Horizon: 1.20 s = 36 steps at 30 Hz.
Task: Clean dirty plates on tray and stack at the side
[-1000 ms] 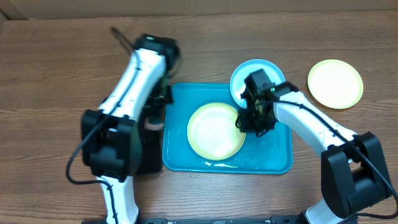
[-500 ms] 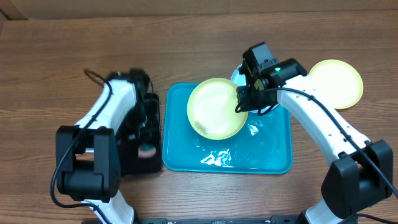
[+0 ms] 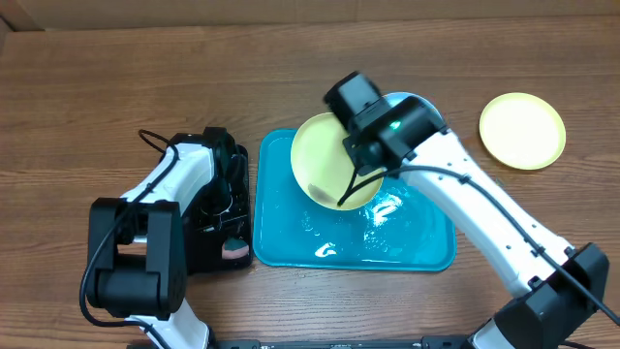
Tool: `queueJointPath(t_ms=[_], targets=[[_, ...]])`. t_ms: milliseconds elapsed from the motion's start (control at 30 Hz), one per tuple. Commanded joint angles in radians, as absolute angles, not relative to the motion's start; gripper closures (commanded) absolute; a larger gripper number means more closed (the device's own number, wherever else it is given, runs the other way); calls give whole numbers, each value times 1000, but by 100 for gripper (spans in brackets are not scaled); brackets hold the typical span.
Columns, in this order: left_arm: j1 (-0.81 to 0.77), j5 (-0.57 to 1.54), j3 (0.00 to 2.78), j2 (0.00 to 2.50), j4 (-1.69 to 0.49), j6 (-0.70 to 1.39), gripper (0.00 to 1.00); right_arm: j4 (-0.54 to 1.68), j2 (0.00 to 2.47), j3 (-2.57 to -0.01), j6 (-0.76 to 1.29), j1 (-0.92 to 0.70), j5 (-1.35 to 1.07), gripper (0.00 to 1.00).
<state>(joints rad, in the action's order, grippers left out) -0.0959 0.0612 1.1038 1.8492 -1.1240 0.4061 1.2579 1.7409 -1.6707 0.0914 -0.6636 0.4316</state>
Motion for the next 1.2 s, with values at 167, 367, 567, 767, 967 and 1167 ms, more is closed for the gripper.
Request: queueJointPath(t_ms=[167, 367, 567, 767, 967, 1167], targets=[[-42, 125, 1134, 1783, -1117, 342, 95, 1246, 1709, -1699, 20, -732, 774, 96], [-5, 132, 1145, 1759, -1126, 330, 96, 1197, 1709, -1700, -95, -792, 956, 96], [5, 131, 1145, 1757, -1136, 313, 96, 1144, 1709, -1700, -218, -898, 1200, 96], [8, 130, 1145, 1757, -1137, 312, 96, 1071, 1709, -1700, -319, -1007, 1456, 96], [8, 131, 1145, 1757, -1140, 310, 96, 1037, 1709, -1699, -349, -1091, 1504, 96], [8, 131, 1145, 1757, -1140, 301, 96, 1034, 1709, -1699, -326, -1110, 1455, 96]])
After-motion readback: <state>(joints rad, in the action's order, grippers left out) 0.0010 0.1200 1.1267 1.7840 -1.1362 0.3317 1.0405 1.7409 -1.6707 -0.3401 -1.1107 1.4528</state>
